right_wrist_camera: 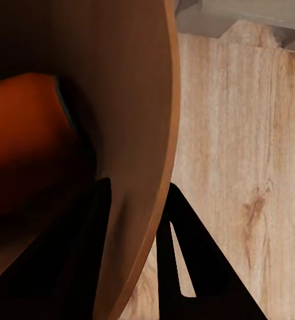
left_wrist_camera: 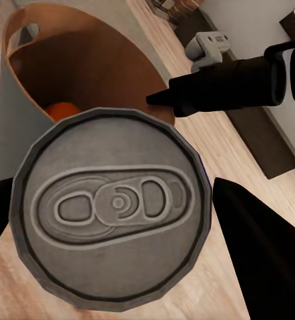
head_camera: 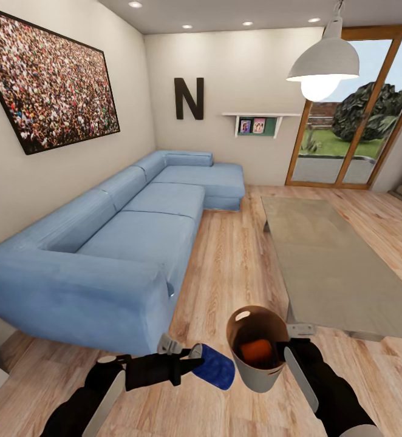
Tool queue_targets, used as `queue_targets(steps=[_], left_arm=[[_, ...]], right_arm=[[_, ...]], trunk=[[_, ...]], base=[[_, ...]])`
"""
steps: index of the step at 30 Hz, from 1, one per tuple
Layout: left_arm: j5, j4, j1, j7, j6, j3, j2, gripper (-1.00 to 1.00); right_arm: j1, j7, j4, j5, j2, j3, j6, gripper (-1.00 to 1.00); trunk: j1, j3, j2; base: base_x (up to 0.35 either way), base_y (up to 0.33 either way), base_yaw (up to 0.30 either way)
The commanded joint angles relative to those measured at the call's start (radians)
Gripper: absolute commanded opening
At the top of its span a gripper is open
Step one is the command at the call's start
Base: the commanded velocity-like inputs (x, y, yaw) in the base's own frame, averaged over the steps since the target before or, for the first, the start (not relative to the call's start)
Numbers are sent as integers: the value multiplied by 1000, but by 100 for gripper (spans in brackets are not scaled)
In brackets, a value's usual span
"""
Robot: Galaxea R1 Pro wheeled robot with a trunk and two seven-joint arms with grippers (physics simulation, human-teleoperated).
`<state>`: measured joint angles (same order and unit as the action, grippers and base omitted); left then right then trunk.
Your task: Put the three can of soda from the living room inside the tash can in the kitchen.
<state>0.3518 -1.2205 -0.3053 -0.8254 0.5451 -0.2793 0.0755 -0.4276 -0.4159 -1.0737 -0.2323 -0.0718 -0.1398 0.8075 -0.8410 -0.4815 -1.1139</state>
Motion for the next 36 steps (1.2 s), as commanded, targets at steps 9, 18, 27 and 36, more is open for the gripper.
queue_targets(steps=[9, 18, 27, 36], left_arm=[[-1, -47, 0, -1, 4, 0, 7, -100], [-1, -103, 0, -1, 76, 0, 7, -100], [0, -140, 0, -2, 86, -1, 7, -100], [32, -164, 0, -2, 87, -1, 6, -100]], right_arm=[[0, 2, 35, 2, 0, 0, -10, -100], [0, 2, 59, 2, 0, 0, -55, -100], [0, 3, 101, 2, 0, 0, -60, -100], [0, 3, 126, 2, 0, 0, -62, -100]], trunk=[[0, 0, 0], [0, 0, 0], [0, 0, 0], [0, 0, 0]], base=[[0, 0, 0], [0, 0, 0], [0, 0, 0], [0, 0, 0]])
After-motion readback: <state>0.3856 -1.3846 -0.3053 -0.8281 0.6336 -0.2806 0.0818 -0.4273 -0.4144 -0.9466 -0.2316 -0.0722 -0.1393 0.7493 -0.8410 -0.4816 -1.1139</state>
